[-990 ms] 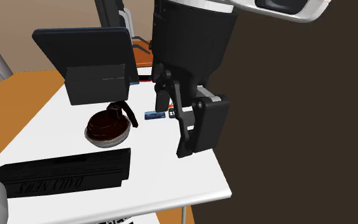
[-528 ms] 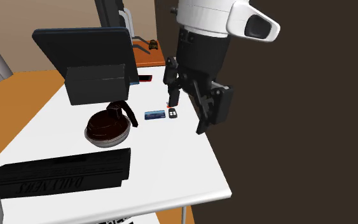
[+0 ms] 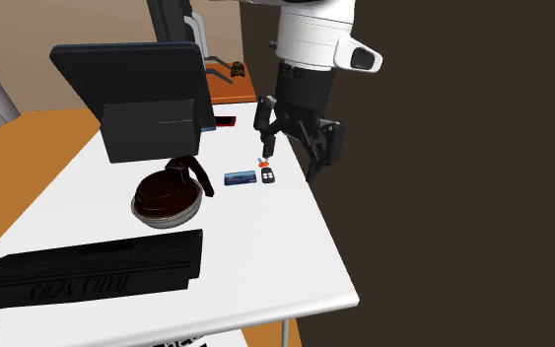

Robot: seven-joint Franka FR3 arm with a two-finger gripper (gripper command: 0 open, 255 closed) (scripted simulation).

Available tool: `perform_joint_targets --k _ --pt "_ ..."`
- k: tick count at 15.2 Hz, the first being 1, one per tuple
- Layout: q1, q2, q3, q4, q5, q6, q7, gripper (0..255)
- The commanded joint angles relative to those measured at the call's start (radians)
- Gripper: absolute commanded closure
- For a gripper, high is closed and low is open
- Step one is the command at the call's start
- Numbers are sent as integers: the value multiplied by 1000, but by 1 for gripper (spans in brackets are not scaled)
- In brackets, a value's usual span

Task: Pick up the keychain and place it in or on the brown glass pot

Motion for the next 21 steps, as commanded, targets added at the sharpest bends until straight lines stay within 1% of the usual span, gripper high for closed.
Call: perform_joint_targets --k 1,3,8,16,17,21 --pt "28 94 22 37 -10 90 -60 0" --pt "53 154 39 72 -22 118 -79 0" --pt "135 300 60 164 -65 177 -120 0" --pt "218 521 139 324 -161 241 -173 0" --pt "226 538 144 337 -170 245 -176 0" --pt "227 557 142 306 -177 294 -172 0"
